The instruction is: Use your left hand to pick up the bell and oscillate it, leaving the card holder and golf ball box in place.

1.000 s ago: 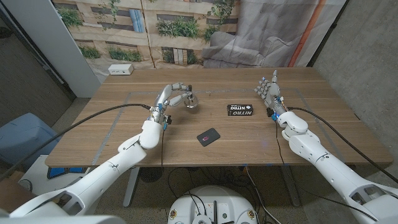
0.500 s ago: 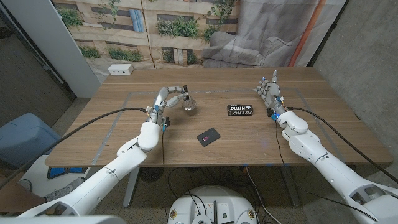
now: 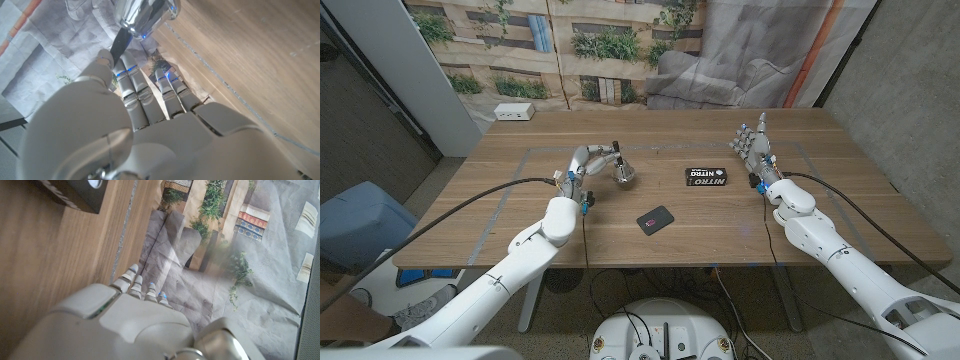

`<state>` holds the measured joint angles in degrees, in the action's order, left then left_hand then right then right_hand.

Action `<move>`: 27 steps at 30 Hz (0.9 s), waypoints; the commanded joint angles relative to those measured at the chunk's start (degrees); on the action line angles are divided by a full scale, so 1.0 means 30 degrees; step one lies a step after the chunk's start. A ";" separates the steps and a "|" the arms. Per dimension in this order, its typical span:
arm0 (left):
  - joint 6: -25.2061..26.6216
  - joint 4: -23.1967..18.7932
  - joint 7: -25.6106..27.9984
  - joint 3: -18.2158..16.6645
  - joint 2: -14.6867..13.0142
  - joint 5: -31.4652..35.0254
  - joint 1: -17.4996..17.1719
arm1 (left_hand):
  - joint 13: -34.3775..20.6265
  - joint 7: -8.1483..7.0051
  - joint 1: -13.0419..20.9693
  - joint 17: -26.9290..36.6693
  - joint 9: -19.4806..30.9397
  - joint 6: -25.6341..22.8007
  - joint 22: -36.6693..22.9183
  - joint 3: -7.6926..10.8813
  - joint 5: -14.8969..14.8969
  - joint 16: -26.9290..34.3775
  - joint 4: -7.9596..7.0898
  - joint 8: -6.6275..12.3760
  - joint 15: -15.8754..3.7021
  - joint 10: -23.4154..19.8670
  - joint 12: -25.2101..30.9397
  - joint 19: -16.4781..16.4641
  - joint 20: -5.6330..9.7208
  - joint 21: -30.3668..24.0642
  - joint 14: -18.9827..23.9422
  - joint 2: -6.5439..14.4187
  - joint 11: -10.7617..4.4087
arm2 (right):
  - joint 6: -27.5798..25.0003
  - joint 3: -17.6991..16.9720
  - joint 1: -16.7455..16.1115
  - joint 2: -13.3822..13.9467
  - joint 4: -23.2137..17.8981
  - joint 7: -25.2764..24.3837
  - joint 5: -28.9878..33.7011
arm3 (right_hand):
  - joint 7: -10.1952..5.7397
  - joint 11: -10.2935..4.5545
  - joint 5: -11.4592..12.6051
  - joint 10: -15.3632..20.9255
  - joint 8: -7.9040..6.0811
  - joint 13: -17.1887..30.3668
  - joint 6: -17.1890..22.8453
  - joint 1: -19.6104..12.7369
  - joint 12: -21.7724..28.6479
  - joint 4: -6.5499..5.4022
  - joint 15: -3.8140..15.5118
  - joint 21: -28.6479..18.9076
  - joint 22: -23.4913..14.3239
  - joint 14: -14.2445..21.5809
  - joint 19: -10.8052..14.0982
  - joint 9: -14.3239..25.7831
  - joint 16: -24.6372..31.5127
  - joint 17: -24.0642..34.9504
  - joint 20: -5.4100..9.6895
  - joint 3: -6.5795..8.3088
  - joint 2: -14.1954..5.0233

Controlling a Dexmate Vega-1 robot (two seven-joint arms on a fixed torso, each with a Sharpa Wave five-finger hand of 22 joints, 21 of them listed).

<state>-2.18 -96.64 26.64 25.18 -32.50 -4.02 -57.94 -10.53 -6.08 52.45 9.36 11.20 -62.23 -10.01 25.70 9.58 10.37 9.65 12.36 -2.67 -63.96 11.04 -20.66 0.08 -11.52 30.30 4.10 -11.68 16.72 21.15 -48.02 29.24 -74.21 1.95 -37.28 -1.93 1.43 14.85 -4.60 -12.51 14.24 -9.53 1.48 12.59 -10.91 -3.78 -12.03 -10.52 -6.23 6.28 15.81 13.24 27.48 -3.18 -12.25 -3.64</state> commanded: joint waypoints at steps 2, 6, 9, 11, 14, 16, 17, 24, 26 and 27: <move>0.2946 -0.1289 -0.0453 -0.0353 0.0465 -0.2961 -0.0262 | -0.0072 0.0823 -0.0025 -0.0009 0.0134 -0.0852 -0.0026 -0.0079 0.0101 -0.0010 0.0042 0.0122 -0.1833 -0.0349 0.0110 -0.0072 -0.0182 -0.0083 0.0189 0.0132 0.0025 | 0.0012 0.0012 0.0014 -0.0012 0.0022 -0.0001 0.0006 | -0.0008 -0.0002 0.0124 -0.0148 -0.0108 0.0025 -0.0166 -0.0057 0.0086 0.0021 -0.0018 -0.0104 -0.0060 -0.0095 0.0135 0.0057 0.0060 0.0081 0.0010 -0.0119 -0.1857; 0.3135 -0.1422 -0.0409 -0.0182 0.0359 -0.3137 -0.0177 | -0.0069 0.0838 0.0010 -0.0009 0.0142 -0.1025 -0.0026 -0.0087 0.0111 -0.0014 0.0053 0.0184 -0.1840 -0.0454 0.0114 -0.0092 -0.0212 -0.0081 0.0210 0.0179 0.0009 | 0.0011 0.0022 0.0023 -0.0027 0.0026 -0.0013 0.0017 | -0.0013 -0.0020 0.0125 -0.0140 -0.0107 0.0025 -0.0170 -0.0057 0.0090 0.0022 -0.0019 -0.0103 -0.0060 -0.0091 0.0131 0.0057 0.0062 0.0081 0.0016 -0.0119 -0.1857; 0.3664 -0.1632 -0.0387 -0.0259 0.0450 -0.3778 -0.0180 | -0.0067 0.0855 0.0028 -0.0010 0.0145 -0.0995 -0.0026 -0.0090 0.0114 -0.0018 0.0061 0.0170 -0.1850 -0.0457 0.0100 -0.0086 -0.0216 -0.0075 0.0216 0.0193 -0.0013 | 0.0002 0.0020 0.0010 -0.0020 0.0001 -0.0025 0.0016 | -0.0008 -0.0037 0.0124 -0.0154 -0.0100 0.0025 -0.0189 -0.0056 0.0084 0.0021 -0.0036 -0.0103 -0.0061 -0.0084 0.0131 0.0057 0.0064 0.0081 0.0018 -0.0120 -0.1856; 0.4008 -0.1789 -0.0320 -0.0400 0.0605 -0.4378 -0.0233 | -0.0067 0.0870 0.0037 -0.0010 0.0147 -0.0980 -0.0026 -0.0092 0.0115 -0.0018 0.0063 0.0162 -0.1854 -0.0478 0.0100 -0.0081 -0.0217 -0.0071 0.0223 0.0204 -0.0011 | 0.0000 0.0019 0.0006 -0.0018 -0.0006 -0.0028 0.0016 | -0.0014 -0.0046 0.0124 -0.0186 -0.0104 0.0025 -0.0179 -0.0056 0.0071 0.0022 0.0028 -0.0100 -0.0061 -0.0070 0.0125 0.0057 0.0070 0.0081 0.0013 -0.0120 -0.1856; 0.4167 -0.1945 -0.0252 -0.0408 0.0587 -0.4740 -0.0244 | -0.0064 0.0845 0.0069 -0.0007 0.0151 -0.1043 -0.0026 -0.0091 0.0121 -0.0016 0.0072 0.0183 -0.1899 -0.0553 0.0108 -0.0081 -0.0189 -0.0066 0.0246 0.0239 0.0011 | -0.0001 0.0016 0.0003 -0.0014 -0.0010 -0.0026 0.0012 | -0.0004 -0.0037 0.0124 -0.0181 -0.0101 0.0025 -0.0185 -0.0056 0.0073 0.0022 0.0026 -0.0098 -0.0060 -0.0065 0.0120 0.0057 0.0072 0.0081 0.0009 -0.0120 -0.1855; 0.4627 -0.2199 -0.0204 -0.0525 0.0653 -0.5290 -0.0282 | -0.0063 0.0831 0.0079 -0.0004 0.0154 -0.1053 -0.0026 -0.0100 0.0121 -0.0012 0.0074 0.0184 -0.1919 -0.0634 0.0127 -0.0075 -0.0159 -0.0061 0.0268 0.0252 0.0007 | -0.0001 0.0011 0.0001 -0.0008 -0.0010 -0.0020 0.0007 | -0.0007 -0.0036 0.0124 -0.0151 -0.0102 0.0025 -0.0183 -0.0056 0.0086 0.0022 0.0005 -0.0099 -0.0060 -0.0074 0.0122 0.0057 0.0068 0.0081 0.0015 -0.0120 -0.1855; 0.4800 -0.2287 -0.0164 -0.0543 0.0646 -0.5458 -0.0282 | -0.0062 0.0830 0.0081 -0.0003 0.0155 -0.1069 -0.0026 -0.0104 0.0121 -0.0011 0.0074 0.0190 -0.1924 -0.0641 0.0124 -0.0067 -0.0166 -0.0056 0.0274 0.0254 0.0001 | -0.0001 0.0010 0.0002 -0.0007 -0.0007 -0.0016 0.0005 | -0.0013 0.0018 0.0124 -0.0131 -0.0101 0.0025 -0.0186 -0.0056 0.0094 0.0022 0.0001 -0.0100 -0.0060 -0.0076 0.0124 0.0057 0.0067 0.0081 0.0011 -0.0120 -0.1855; 0.5255 -0.2648 -0.0159 -0.0537 0.0356 -0.6216 -0.0300 | -0.0057 0.0815 0.0086 -0.0006 0.0164 -0.1117 -0.0025 -0.0158 0.0116 -0.0021 0.0077 0.0198 -0.1925 -0.0779 0.0121 -0.0054 -0.0096 -0.0043 0.0301 0.0246 -0.0054 | 0.0001 0.0006 -0.0005 -0.0001 -0.0012 -0.0014 0.0004 | -0.0011 -0.0019 0.0123 -0.0135 -0.0110 0.0025 -0.0161 -0.0056 0.0092 0.0022 0.0025 -0.0100 -0.0061 -0.0068 0.0124 0.0057 0.0070 0.0081 0.0018 -0.0121 -0.1854; 0.5374 -0.2746 -0.0054 -0.0532 0.0298 -0.6345 -0.0324 | -0.0056 0.0825 0.0088 -0.0006 0.0167 -0.1122 -0.0026 -0.0168 0.0116 -0.0022 0.0076 0.0198 -0.1933 -0.0778 0.0107 -0.0037 -0.0085 -0.0034 0.0306 0.0252 -0.0068 | 0.0002 0.0007 -0.0005 -0.0002 -0.0011 -0.0016 0.0005 | -0.0016 -0.0014 0.0123 -0.0133 -0.0108 0.0025 -0.0168 -0.0056 0.0093 0.0022 0.0023 -0.0100 -0.0060 -0.0076 0.0125 0.0057 0.0067 0.0081 0.0019 -0.0121 -0.1854; 0.5351 -0.2754 -0.0045 -0.0498 0.0241 -0.6341 -0.0319 | -0.0056 0.0826 0.0089 -0.0007 0.0168 -0.1124 -0.0026 -0.0171 0.0116 -0.0023 0.0076 0.0198 -0.1934 -0.0770 0.0100 -0.0036 -0.0084 -0.0033 0.0307 0.0253 -0.0051 | 0.0004 0.0009 -0.0003 -0.0004 -0.0007 -0.0015 0.0006 | -0.0018 -0.0051 0.0124 -0.0140 -0.0107 0.0025 -0.0169 -0.0056 0.0090 0.0022 -0.0008 -0.0101 -0.0060 -0.0071 0.0127 0.0057 0.0069 0.0081 0.0020 -0.0121 -0.1855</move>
<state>11.51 -103.22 26.01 23.74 -31.01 -19.59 -58.73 -10.55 -6.04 52.48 9.36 11.49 -62.57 -10.00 25.38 9.52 10.37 9.97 12.63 -3.08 -65.91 11.26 -20.97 -0.23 -11.52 30.72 4.11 -11.58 16.74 21.20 -47.99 29.21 -74.18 1.93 -37.27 -1.93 1.32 14.85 -4.71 -12.51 14.24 -9.54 1.48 12.59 -10.91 -3.78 -12.03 -10.52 -6.23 6.28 15.81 13.24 27.48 -3.18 -12.25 -3.64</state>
